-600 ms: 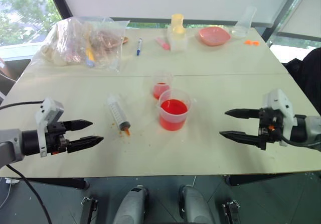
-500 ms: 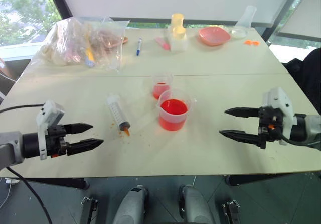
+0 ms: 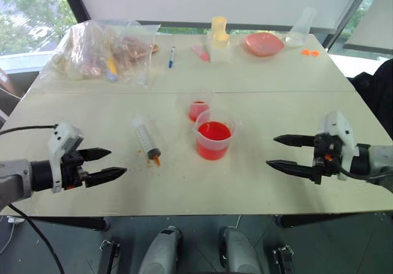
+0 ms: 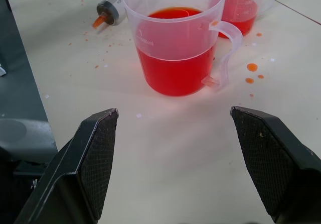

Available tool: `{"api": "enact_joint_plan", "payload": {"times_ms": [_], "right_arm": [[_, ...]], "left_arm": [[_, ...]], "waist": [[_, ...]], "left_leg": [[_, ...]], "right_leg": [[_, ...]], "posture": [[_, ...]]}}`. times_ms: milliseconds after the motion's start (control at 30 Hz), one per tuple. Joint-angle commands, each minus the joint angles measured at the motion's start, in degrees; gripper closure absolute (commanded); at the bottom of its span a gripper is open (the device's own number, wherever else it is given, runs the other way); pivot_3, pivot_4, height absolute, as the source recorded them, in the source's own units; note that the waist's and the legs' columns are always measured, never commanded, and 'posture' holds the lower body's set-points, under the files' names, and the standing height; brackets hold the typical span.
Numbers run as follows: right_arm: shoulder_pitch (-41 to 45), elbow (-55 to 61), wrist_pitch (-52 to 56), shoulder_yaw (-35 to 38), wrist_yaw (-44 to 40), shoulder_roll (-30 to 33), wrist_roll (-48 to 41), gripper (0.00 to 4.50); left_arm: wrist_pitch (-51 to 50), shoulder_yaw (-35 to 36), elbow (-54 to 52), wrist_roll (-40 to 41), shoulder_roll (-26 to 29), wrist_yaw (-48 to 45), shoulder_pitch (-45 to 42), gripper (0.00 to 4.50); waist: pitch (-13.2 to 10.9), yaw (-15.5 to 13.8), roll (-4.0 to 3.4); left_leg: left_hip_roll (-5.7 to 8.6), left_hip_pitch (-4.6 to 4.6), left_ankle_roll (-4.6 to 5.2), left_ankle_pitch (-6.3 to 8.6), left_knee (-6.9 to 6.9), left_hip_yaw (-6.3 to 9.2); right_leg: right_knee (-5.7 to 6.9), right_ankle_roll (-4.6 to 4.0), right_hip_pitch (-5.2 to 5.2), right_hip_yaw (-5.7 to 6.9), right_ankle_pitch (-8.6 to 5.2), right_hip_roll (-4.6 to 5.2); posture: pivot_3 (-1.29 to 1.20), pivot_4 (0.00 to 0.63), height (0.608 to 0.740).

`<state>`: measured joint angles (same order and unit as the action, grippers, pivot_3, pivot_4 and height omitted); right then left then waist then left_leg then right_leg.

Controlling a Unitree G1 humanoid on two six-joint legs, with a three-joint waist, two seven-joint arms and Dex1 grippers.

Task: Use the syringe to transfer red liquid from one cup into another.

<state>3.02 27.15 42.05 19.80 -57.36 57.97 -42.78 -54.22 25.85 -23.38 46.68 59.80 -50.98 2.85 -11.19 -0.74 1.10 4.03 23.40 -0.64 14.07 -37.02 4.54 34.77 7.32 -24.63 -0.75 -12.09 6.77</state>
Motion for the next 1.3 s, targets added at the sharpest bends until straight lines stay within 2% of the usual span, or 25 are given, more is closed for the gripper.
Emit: {"api": "enact_joint_plan", "payload": {"times_ms": [33, 200, 300, 333, 433, 500, 600, 733, 900, 1033, 1200, 1300], "right_arm": [[-0.17, 1.71, -1.27, 1.81, 0.57, -0.37, -0.01, 0.74], [0.84, 1.06, -3.18, 1.49, 2.32, -2.57, 0.43, 0.74], [4.27, -0.99, -5.31, 1.36, 2.64, -3.57, 0.95, 0.74], [5.75, -1.6, -6.21, 1.13, 1.96, -3.1, 1.34, 0.74], [11.46, -2.7, -8.88, -0.52, -0.48, -1.34, 2.28, 0.74], [16.1, -2.45, -10.23, -2.54, -1.91, -0.82, 2.52, 0.74], [22.46, -1.64, -12.76, -6.86, -3.21, -1.99, 3.43, 0.74], [28.65, -0.03, -15.06, -12.98, -3.85, -5.68, 4.4, 0.74], [31.05, 1.58, -16.15, -17.1, -4.4, -8.9, 4.89, 0.74], [30.56, 2.54, -15.83, -18.5, -4.19, -10.86, 4.32, 0.74], [29.78, 1.5, -16.65, -20.12, -4.04, -12.87, 6.16, 0.74], [29.73, 0.97, -16.87, -20.43, -3.97, -13.53, 6.64, 0.74]], "left_arm": [[-1.44, 0.95, 1.75, 1.32, 0.29, 1.35, -4.42, 0.03], [-3.06, -1.86, 3.87, -0.67, 1.6, 3.83, -11.36, 0.03], [-13.69, -8.26, 7.64, -0.11, 6.44, 7.48, -24.43, 0.03], [-18.73, -10.7, 9.72, 0.81, 6.19, 8.89, -31.27, 0.03], [-35.33, -17.77, 20.86, 0.93, 1.37, 14.47, -52.67, 0.03], [-38.28, -24.68, 32.22, 3.68, -0.44, 19.71, -62.39, 0.03], [-38.28, -32.95, 48.98, 8.88, -4.33, 30.67, -71.48, 0.03], [-38.28, -40.43, 62.93, 20.23, -9.69, 43.99, -76.5, 0.03], [-38.28, -38.4, 77.52, 28.34, -14.68, 61.64, -79.11, 0.03], [-38.28, -35.53, 88.59, 28.6, -17.02, 71.02, -82.83, 0.03], [-38.28, -27.76, 91.83, 26.26, -21.59, 78.11, -82.15, 0.03], [-38.28, -21.1, 87.98, 24.76, -23.96, 82.34, -78.87, 0.03]], "waist": [[0.0, 0.01, 0.0], [0.0, 0.06, 0.0], [-0.05, 0.0, 0.08], [-0.07, 0.03, 0.1], [-0.09, -0.09, 0.12], [-0.05, 0.3, 0.08], [-0.03, 1.37, 0.03], [-0.07, 1.95, 0.06], [-0.08, 1.38, 0.1], [-0.08, 1.29, 0.11], [-0.07, 0.91, 0.14], [-0.07, 1.21, 0.14]], "left_leg": [[-0.01, 0.0, 0.0, 0.0, 0.0, 0.01], [0.0, 0.0, 0.0, 0.0, 0.0, 0.01], [0.01, 0.0, 0.0, -0.01, -0.07, 0.07], [0.02, 0.0, 0.0, -0.01, -0.14, 0.08], [0.1, -0.03, 0.02, -0.02, -0.22, 0.18], [0.14, -0.07, 0.02, -0.03, -0.27, 0.22], [0.15, -0.23, 0.01, -0.03, -0.01, 0.21], [0.1, -0.11, -0.04, -0.06, 0.01, 0.27], [0.2, 0.08, -0.07, -0.07, -0.05, 0.25], [0.27, 0.08, -0.07, -0.07, -0.06, 0.25], [0.32, 0.07, -0.08, -0.08, -0.09, 0.27], [0.32, 0.07, -0.2, -0.14, -0.09, 0.25]], "right_leg": [[0.0, 0.0, 0.0, 0.01, 0.0, -0.01], [0.0, 0.02, 0.0, 0.02, 0.01, -0.03], [0.09, 0.03, 0.01, 0.06, 0.02, -0.1], [0.15, 0.03, 0.02, 0.07, 0.02, -0.11], [0.18, 0.16, 0.16, 0.18, 0.02, -0.14], [0.26, 0.54, 0.22, 0.22, 0.18, -0.16], [0.42, 0.58, 0.16, 0.15, 0.14, -0.1], [0.51, 0.58, -0.05, 0.08, 0.11, -0.18], [0.54, 0.58, -0.28, -0.03, 0.12, -0.09], [0.54, 0.58, -0.27, -0.03, 0.13, -0.06], [0.55, 0.59, -0.22, -0.01, 0.13, -0.03], [0.57, 0.59, -0.23, -0.03, 0.13, -0.03]], "posture": [[0.0, 0.15, 0.74], [0.0, 0.15, 0.74], [0.0, 0.15, 0.74], [0.0, 0.15, 0.74], [0.0, 0.15, 0.74], [0.0, 0.15, 0.74], [0.0, 0.15, 0.74], [0.0, 0.15, 0.74], [0.0, 0.15, 0.74], [0.0, 0.15, 0.74], [0.0, 0.15, 0.74], [0.0, 0.15, 0.74]]}}
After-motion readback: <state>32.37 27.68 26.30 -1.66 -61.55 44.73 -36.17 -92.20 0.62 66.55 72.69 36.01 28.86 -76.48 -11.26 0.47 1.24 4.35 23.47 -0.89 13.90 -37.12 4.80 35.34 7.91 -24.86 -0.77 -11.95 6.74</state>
